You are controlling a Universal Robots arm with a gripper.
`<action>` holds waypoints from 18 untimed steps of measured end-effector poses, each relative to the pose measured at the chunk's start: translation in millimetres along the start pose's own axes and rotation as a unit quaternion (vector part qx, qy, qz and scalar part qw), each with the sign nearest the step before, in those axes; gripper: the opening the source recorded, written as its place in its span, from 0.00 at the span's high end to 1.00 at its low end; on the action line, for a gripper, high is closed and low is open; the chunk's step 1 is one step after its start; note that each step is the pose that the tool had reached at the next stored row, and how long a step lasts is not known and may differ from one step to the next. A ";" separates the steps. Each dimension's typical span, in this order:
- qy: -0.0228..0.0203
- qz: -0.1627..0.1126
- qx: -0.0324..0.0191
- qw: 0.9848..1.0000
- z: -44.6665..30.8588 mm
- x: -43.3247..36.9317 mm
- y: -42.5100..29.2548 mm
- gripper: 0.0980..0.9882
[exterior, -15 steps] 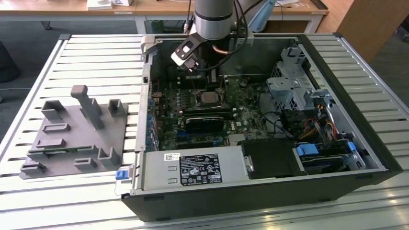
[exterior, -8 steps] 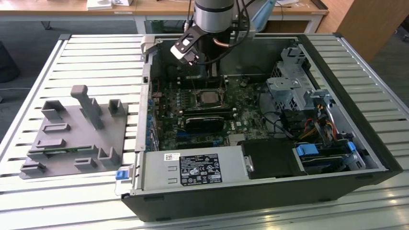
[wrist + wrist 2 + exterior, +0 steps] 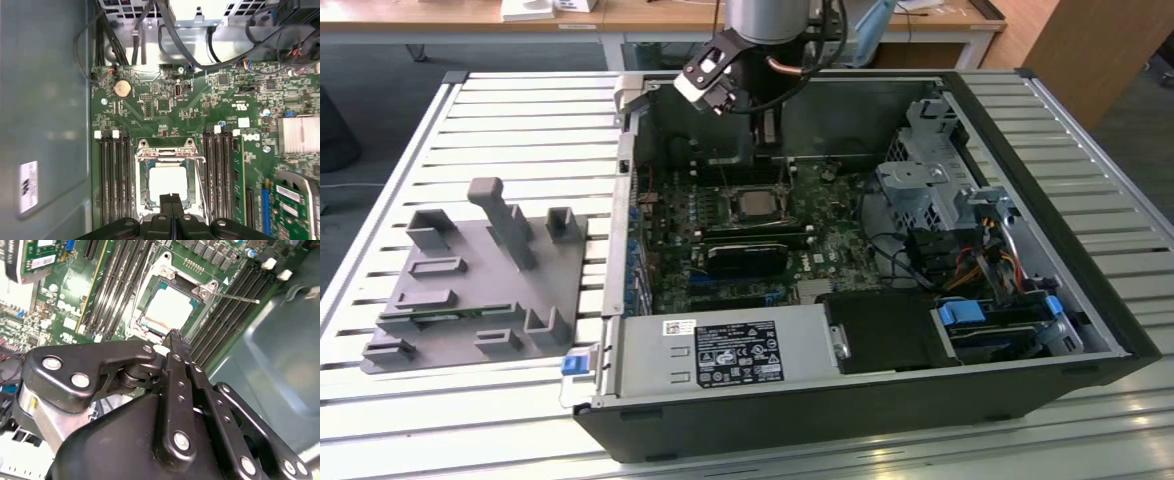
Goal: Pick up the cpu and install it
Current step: 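Close the cpu cover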
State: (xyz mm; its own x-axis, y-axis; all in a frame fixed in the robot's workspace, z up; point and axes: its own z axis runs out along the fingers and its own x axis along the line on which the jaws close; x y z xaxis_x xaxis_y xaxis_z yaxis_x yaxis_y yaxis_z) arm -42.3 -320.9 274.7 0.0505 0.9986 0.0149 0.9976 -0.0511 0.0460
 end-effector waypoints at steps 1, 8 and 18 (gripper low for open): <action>0.000 0.000 0.000 1.000 -3.3 0.0 0.1 0.99; 0.000 0.000 0.000 1.000 -5.7 -2.8 1.5 0.99; 0.000 0.000 0.000 1.000 -1.2 -1.2 32.2 0.99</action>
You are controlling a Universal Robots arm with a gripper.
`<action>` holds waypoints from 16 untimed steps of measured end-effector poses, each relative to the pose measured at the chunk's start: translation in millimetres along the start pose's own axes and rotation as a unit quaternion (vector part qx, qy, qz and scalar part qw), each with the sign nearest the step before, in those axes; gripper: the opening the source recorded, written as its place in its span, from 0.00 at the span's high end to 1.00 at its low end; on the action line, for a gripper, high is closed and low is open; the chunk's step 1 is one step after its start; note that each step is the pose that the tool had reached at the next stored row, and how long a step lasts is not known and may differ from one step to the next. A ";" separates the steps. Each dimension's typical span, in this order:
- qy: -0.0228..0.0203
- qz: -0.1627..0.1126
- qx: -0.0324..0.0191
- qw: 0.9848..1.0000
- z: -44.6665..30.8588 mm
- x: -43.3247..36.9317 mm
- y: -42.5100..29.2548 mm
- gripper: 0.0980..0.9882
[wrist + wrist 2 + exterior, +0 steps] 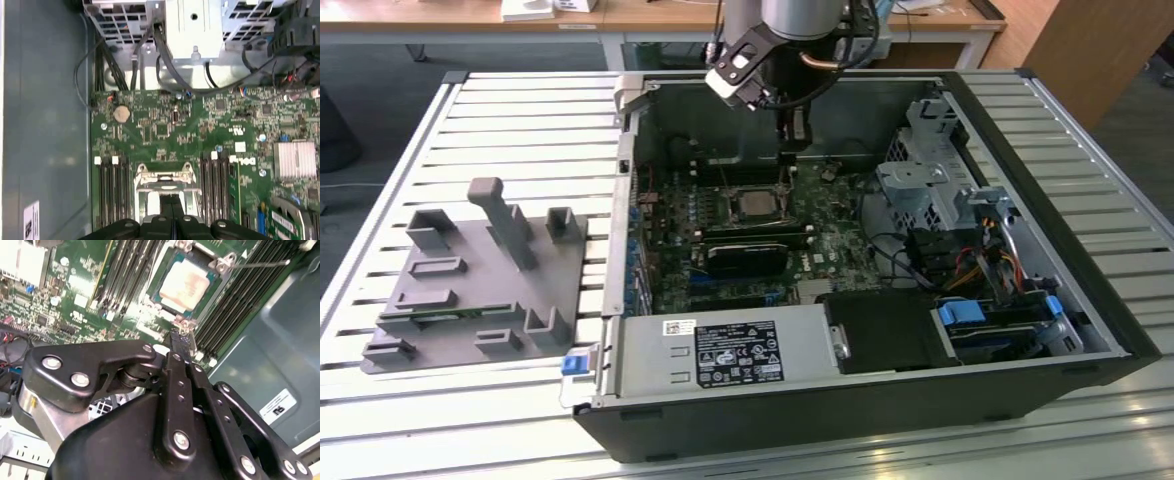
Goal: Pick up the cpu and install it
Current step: 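Close the cpu cover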
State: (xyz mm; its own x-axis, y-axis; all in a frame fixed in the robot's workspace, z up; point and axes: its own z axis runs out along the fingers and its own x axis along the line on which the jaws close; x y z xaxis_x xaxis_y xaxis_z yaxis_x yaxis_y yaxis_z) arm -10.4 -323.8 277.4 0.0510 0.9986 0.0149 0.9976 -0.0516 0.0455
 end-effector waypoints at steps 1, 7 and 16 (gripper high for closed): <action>0.000 0.000 0.000 1.000 0.2 0.1 1.7 0.99; 0.000 0.000 0.000 1.000 2.7 0.7 10.6 0.99; 0.000 0.000 0.000 1.000 9.8 1.7 24.6 0.99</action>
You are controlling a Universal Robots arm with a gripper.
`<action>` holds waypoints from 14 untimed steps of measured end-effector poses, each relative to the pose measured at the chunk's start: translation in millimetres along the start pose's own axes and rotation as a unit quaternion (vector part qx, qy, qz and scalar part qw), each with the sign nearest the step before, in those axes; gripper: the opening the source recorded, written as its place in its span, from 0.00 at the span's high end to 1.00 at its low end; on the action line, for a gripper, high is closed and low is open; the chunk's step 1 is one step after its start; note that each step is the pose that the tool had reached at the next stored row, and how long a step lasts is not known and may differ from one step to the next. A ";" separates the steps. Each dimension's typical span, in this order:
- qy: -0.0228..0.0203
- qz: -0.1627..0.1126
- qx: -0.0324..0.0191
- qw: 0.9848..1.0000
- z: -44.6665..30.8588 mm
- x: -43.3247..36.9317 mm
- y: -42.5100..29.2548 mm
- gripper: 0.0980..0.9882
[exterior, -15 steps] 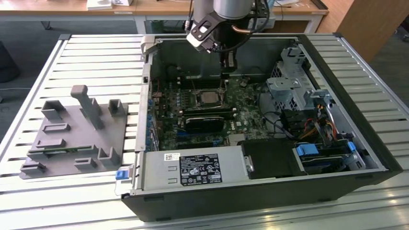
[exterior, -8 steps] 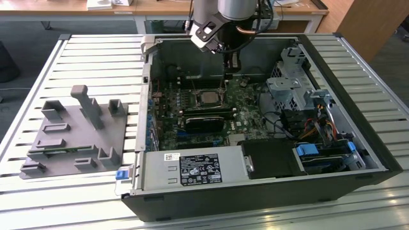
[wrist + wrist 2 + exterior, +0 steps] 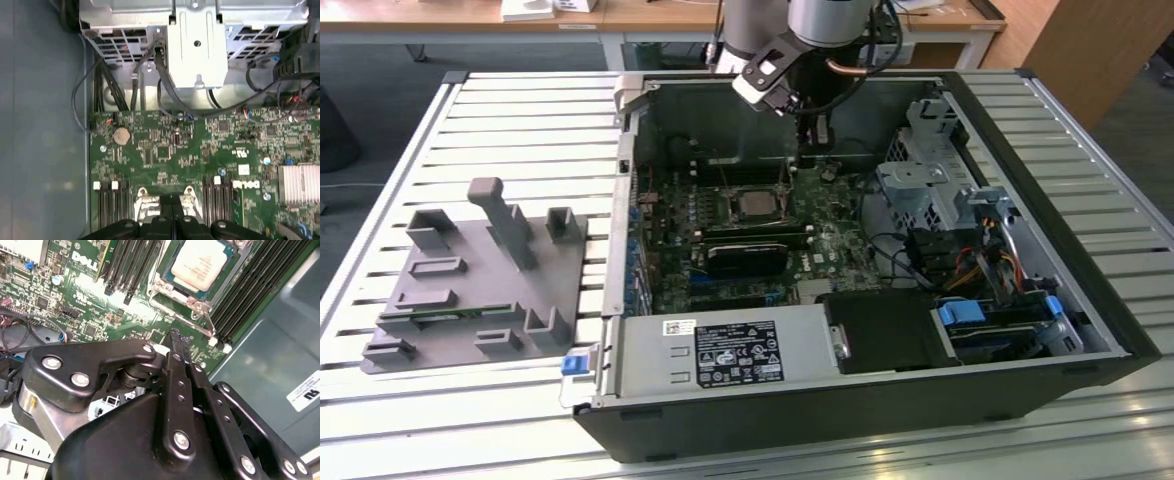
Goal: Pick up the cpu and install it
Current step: 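Close the cpu cover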
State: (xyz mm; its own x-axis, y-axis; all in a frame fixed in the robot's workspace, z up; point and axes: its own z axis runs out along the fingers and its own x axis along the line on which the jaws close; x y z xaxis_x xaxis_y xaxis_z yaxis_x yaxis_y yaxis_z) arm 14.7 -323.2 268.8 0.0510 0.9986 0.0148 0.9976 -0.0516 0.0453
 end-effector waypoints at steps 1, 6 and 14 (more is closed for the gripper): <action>0.000 0.000 0.000 1.000 1.9 0.1 0.9 0.99; 0.000 0.000 0.000 1.000 10.7 0.2 1.8 0.99; 0.000 0.000 0.000 1.000 14.6 -0.5 -9.4 0.99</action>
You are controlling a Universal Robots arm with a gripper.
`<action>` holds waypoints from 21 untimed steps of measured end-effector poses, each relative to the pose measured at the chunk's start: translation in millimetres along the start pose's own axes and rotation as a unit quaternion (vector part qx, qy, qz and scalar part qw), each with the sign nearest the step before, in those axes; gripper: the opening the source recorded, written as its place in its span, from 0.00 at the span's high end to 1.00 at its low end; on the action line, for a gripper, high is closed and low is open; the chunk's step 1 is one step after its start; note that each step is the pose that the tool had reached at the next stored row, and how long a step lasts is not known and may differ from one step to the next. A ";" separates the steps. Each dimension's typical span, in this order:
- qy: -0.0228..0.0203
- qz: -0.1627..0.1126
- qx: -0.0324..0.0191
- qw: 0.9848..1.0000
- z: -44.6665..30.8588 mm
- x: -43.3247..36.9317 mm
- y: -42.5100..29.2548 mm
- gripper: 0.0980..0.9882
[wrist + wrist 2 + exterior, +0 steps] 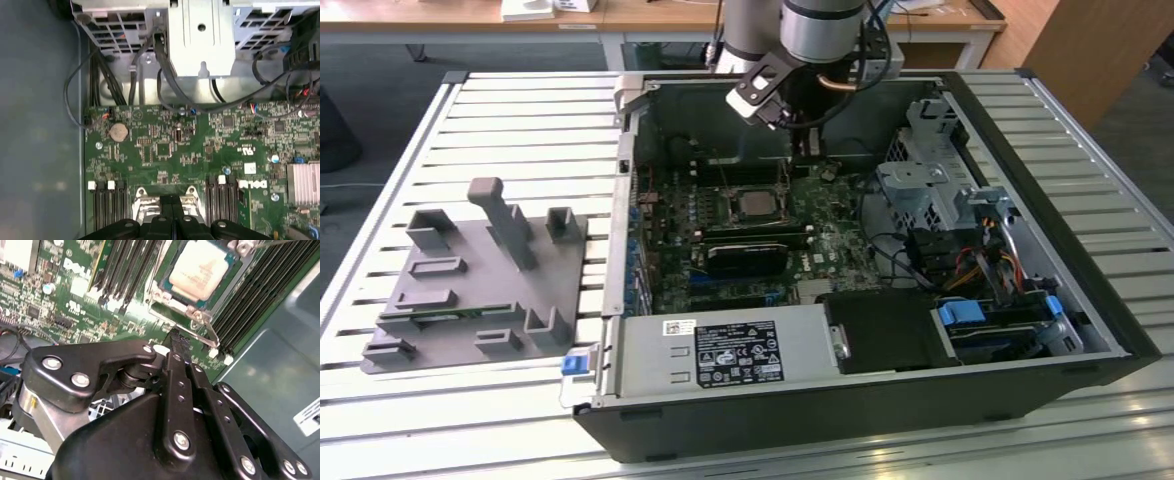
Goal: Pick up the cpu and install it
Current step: 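Close the cpu cover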
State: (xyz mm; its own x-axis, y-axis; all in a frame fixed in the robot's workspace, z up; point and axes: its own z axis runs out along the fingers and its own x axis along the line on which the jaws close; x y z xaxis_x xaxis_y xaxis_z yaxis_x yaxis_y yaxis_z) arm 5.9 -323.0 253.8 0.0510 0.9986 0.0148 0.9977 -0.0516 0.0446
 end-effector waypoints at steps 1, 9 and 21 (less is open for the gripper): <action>0.000 0.000 0.000 1.000 0.4 -0.1 -2.2 0.99; 0.000 0.000 0.000 1.000 7.5 -0.7 -12.0 0.99; 0.000 0.000 0.000 1.000 13.4 -1.9 -34.5 0.99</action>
State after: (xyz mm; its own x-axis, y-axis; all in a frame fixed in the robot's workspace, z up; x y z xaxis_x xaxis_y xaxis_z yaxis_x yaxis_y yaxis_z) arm -28.0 -323.0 238.8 0.0510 0.9986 0.0151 0.9977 -0.0517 0.0446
